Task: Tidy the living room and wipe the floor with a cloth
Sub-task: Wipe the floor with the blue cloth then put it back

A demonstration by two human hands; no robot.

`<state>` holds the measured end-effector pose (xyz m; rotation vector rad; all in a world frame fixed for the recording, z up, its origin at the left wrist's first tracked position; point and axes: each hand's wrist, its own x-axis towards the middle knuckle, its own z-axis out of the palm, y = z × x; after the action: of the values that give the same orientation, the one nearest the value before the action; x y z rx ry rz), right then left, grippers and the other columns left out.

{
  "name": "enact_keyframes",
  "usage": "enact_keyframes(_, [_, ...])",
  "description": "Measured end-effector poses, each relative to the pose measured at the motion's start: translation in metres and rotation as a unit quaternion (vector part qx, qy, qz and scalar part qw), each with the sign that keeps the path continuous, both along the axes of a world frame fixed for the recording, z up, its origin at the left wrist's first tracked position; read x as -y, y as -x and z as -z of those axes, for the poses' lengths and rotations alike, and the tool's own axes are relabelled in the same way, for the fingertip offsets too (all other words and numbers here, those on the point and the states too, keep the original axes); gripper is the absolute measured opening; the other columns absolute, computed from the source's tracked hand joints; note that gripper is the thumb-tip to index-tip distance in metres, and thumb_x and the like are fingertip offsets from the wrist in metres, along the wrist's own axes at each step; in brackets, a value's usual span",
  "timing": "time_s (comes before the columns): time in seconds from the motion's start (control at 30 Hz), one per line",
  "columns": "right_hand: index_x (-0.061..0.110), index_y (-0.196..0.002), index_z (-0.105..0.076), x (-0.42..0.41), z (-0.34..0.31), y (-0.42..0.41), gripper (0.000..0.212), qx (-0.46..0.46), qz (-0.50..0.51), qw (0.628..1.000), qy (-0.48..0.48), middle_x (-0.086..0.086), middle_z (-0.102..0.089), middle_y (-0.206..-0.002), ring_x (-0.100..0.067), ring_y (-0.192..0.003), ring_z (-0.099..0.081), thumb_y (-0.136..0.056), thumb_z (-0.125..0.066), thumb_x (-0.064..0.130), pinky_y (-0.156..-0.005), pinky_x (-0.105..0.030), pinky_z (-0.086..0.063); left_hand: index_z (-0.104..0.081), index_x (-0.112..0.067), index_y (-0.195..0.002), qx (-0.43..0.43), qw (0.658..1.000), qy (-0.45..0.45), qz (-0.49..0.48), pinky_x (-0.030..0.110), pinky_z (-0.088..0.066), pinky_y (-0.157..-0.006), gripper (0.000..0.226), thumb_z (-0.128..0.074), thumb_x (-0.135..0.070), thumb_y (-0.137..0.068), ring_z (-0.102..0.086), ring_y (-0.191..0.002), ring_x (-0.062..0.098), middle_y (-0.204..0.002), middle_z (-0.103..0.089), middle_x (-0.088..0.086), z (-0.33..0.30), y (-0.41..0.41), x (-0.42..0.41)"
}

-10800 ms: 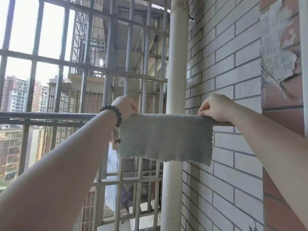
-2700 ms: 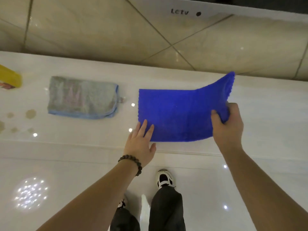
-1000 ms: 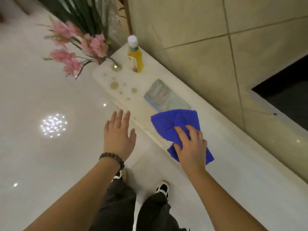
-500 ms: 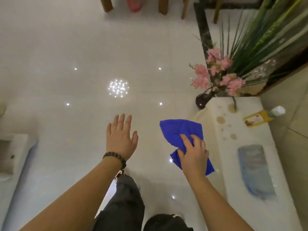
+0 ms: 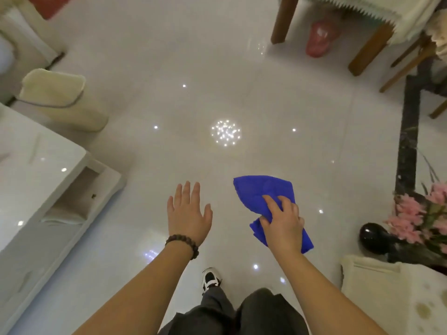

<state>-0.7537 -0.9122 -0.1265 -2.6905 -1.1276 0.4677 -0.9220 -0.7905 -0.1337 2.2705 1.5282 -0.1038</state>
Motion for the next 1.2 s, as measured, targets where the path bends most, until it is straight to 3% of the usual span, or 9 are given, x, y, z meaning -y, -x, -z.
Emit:
enact_keyframes(0.27, [0.029, -0.144, -0.034, -0.125, 0.041, -0.024, 0.056, -0.016, -0.073, 0.996, 0.049, -0.003, -0.035, -0.145, -0.022, -0.131, -0.033, -0.093, -0.055, 0.032, -0.101, -0.038, -0.037, -0.009, -0.021, -0.154, -0.03, 0.997, 0.013, -0.076, 0.041, -0.002, -0.119, 0.064, -0.03, -0.046, -0.099, -0.001, -0.149, 0.023, -0.161, -0.008, 0.004, 0.036, 0.0, -0.096])
enact_keyframes(0.47, [0.028, -0.144, -0.033, -0.228, 0.123, -0.072, 0.056, -0.049, -0.099, 0.991, 0.074, -0.004, -0.034, -0.145, -0.023, -0.131, -0.035, -0.093, -0.055, 0.031, -0.101, -0.038, -0.039, -0.01, -0.022, -0.154, -0.042, 0.99, 0.038, -0.129, 0.04, 0.002, -0.118, 0.063, -0.031, -0.046, -0.099, 0.0, -0.149, 0.023, -0.161, -0.007, 0.004, 0.112, -0.046, -0.172])
enact_keyframes(0.63, [0.029, -0.146, -0.03, -0.314, 0.237, -0.115, 0.056, -0.061, -0.133, 0.983, 0.107, -0.003, -0.032, -0.145, -0.023, -0.13, -0.033, -0.095, -0.052, 0.033, -0.102, -0.039, -0.036, -0.011, -0.021, -0.153, -0.043, 0.986, 0.06, -0.151, 0.04, 0.0, -0.119, 0.063, -0.033, -0.044, -0.099, 0.001, -0.149, 0.023, -0.161, -0.005, 0.004, 0.222, -0.097, -0.24])
enact_keyframes(0.97, [0.028, -0.143, -0.035, -0.414, 0.52, -0.194, 0.054, 0.023, -0.264, 0.961, 0.084, -0.009, -0.036, -0.142, -0.03, -0.129, -0.032, -0.093, -0.052, 0.037, -0.098, -0.046, -0.034, -0.007, -0.02, -0.154, -0.046, 0.99, 0.037, -0.125, 0.043, 0.0, -0.119, 0.07, -0.037, -0.046, -0.096, 0.008, -0.148, 0.023, -0.162, 0.0, 0.007, 0.512, -0.133, -0.329])
enact_keyframes(1.07, [0.037, -0.148, -0.02, -0.42, 0.585, -0.203, 0.068, 0.013, -0.293, 0.951, 0.099, -0.008, -0.022, -0.152, -0.03, -0.137, -0.021, -0.089, -0.046, 0.059, -0.106, -0.051, -0.028, -0.001, -0.02, -0.154, -0.046, 0.992, 0.043, -0.114, 0.043, 0.003, -0.119, 0.074, -0.036, -0.049, -0.095, 0.011, -0.147, 0.023, -0.161, 0.004, 0.007, 0.573, -0.137, -0.334])
enact_keyframes(1.2, [0.043, -0.148, 0.002, -0.414, 0.648, -0.206, 0.084, 0.01, -0.295, 0.946, 0.133, -0.001, 0.007, -0.16, -0.027, -0.146, 0.006, -0.077, -0.022, 0.081, -0.114, -0.06, -0.008, 0.005, -0.019, -0.153, -0.073, 0.991, 0.06, -0.093, 0.045, 0.002, -0.118, 0.079, -0.033, -0.056, -0.094, 0.012, -0.147, 0.025, -0.161, 0.009, 0.007, 0.635, -0.145, -0.333])
